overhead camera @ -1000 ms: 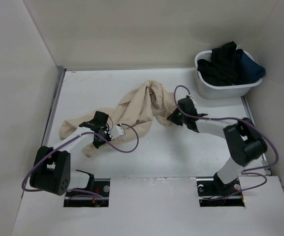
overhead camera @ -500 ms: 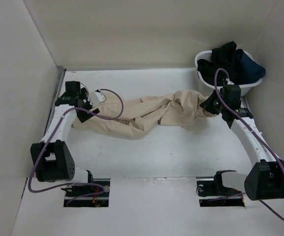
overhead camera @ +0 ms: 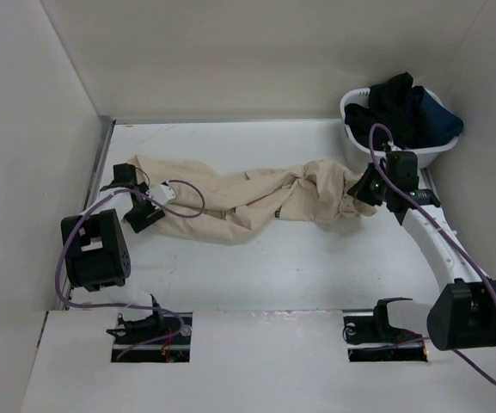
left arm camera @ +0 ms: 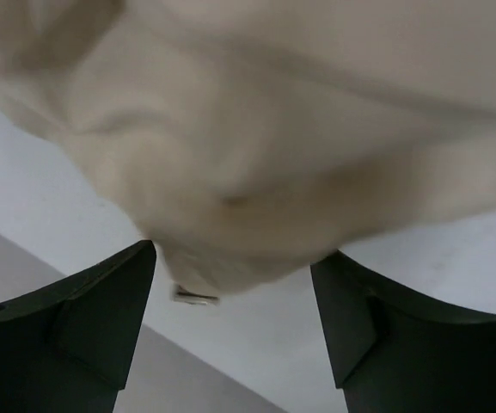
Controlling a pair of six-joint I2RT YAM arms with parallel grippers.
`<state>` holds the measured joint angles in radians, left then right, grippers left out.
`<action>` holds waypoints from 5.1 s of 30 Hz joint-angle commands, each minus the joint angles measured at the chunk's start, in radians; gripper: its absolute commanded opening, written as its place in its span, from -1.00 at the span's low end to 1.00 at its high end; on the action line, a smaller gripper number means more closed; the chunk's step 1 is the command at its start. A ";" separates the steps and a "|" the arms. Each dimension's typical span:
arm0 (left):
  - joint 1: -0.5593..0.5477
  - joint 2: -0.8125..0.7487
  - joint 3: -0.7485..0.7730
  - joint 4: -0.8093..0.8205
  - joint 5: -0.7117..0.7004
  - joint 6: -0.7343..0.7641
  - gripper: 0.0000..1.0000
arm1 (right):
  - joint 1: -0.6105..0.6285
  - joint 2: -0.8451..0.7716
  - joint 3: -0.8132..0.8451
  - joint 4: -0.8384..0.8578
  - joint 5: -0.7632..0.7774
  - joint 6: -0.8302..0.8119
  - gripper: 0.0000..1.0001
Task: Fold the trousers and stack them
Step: Flatten the trousers out
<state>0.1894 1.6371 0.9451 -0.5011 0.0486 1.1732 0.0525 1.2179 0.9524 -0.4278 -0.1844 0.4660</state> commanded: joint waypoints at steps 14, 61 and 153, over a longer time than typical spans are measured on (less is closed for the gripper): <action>0.304 -0.124 0.314 -0.181 -0.022 0.086 -1.00 | -0.231 -0.136 0.086 -0.324 0.019 -0.135 -0.94; 0.239 -0.072 0.762 0.081 0.120 -0.397 -0.95 | -0.232 0.210 0.919 -0.190 -0.159 0.145 -1.00; 0.600 -0.299 0.021 0.003 0.214 0.155 -0.94 | -0.271 -0.258 0.154 -0.816 0.302 -0.322 -0.91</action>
<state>0.7723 1.3308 0.9123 -0.5003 0.2398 1.2678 -0.2211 0.9821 1.0248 -1.0821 -0.0166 0.2363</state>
